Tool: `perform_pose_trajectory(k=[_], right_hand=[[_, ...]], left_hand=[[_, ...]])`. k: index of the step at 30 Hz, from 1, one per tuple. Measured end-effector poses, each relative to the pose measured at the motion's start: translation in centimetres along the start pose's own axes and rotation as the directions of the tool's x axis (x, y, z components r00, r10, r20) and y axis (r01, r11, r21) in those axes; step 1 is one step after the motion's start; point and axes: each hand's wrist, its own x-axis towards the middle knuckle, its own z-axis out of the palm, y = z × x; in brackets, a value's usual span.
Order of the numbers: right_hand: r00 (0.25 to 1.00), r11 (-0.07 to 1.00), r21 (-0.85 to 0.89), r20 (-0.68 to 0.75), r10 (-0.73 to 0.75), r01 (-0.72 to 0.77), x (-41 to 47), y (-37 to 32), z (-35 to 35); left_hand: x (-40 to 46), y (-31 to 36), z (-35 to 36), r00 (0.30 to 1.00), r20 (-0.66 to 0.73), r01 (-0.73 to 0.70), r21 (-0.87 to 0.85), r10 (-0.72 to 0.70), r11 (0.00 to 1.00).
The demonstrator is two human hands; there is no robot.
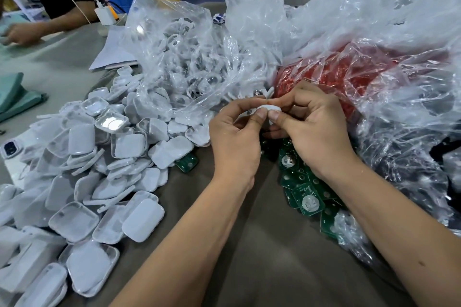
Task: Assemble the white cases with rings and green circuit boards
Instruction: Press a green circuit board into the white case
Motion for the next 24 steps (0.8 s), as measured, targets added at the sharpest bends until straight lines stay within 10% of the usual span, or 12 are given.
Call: perform_pose_trajectory(k=[18,24], right_hand=[[0.995,0.979,-0.201,0.101,-0.004,0.024,-0.1,-0.5,-1.2],[0.978,1.0,0.019,0.209,-0.023,0.019,0.2,-4.5,3.3]], left_hand=[[0.1,2.6,-1.1,0.992,0.028,-0.127,0.26,0.124,0.957],[0.0,8.0,-4.7,0.985,-0.071,-0.124,0.342,0.157,0.931]])
